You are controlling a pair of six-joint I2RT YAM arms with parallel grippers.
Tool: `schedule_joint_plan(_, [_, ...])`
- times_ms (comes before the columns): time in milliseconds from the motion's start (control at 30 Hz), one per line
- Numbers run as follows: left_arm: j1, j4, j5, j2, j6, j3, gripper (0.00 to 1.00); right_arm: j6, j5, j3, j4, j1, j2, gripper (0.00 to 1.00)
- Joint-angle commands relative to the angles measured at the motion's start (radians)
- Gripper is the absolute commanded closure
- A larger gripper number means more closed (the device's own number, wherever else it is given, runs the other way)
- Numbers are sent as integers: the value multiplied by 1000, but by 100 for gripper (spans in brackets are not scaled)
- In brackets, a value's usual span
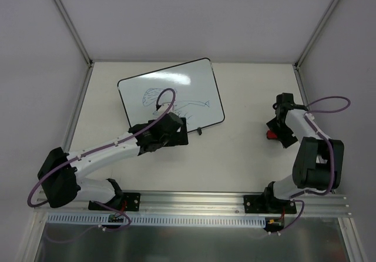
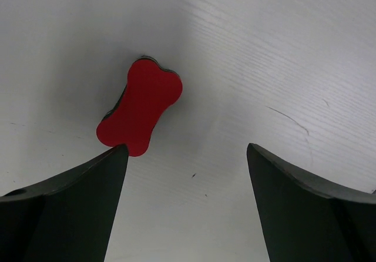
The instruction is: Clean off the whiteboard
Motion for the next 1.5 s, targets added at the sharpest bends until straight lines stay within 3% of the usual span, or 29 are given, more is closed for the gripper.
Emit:
schedule_joint_plan(0, [17,-19,-12,-89,95,15,1,70,-25,60,18,-9,47,14])
schedule_joint_plan(300, [204,-21,61,-293,188,-20,1,107,-35,100,39,-9,111,18])
schedule_joint_plan(533, [290,-33,73,-393,258,-36,1,131,-66,123,56,-15,176,26])
schedule_joint_plan(900, [350,-47,101,-387,286,-34,1,159,-94,124,85,-30,212,44])
schedule_joint_plan(1467, [379,-47,124,-362,295,-20,1,171,-89,84,101,-49,209,47])
